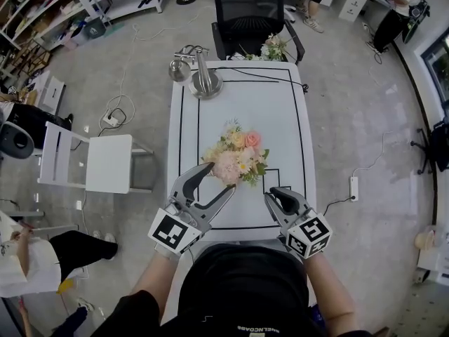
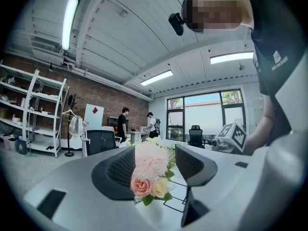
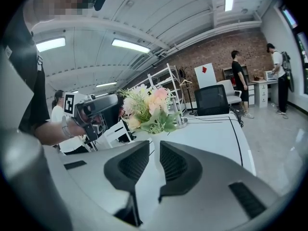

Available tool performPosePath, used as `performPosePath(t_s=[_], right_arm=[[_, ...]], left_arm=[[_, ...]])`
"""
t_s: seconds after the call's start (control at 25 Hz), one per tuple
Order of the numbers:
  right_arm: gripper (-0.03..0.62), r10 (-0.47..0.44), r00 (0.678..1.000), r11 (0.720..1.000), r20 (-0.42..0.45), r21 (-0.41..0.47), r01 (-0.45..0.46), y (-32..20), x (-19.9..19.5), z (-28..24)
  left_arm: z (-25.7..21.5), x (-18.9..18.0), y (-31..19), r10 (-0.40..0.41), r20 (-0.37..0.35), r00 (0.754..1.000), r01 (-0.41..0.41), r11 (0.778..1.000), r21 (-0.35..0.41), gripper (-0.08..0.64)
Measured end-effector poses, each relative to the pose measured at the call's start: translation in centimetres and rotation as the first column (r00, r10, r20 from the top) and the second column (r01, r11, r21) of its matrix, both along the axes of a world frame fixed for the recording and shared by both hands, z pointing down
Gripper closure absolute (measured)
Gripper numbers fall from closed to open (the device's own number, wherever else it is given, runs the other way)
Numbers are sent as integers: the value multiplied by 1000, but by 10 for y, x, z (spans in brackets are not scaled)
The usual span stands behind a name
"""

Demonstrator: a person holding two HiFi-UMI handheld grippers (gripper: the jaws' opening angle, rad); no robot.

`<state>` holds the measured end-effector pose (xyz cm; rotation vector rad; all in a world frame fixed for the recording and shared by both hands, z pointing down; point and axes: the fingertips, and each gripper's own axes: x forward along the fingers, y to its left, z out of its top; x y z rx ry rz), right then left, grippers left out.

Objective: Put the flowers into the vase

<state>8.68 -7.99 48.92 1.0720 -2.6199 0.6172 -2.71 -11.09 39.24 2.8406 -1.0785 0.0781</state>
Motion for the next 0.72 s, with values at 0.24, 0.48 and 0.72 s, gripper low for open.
performPosePath(t_s=[0.24, 0.48, 0.72], right_arm=[[535, 56, 997, 991, 58, 121, -63, -14, 10, -41], [535, -9, 996, 967, 89, 256, -15, -19, -4, -94], [537, -102, 991, 949, 85, 308, 71, -15, -35, -107]], left_arm=[[-7, -12, -1, -41, -17, 999, 41, 999, 11, 316], [-16, -24, 2, -86, -49, 995, 87, 996, 27, 318], [-23, -43, 13, -136, -58, 989, 139, 990, 39, 364]])
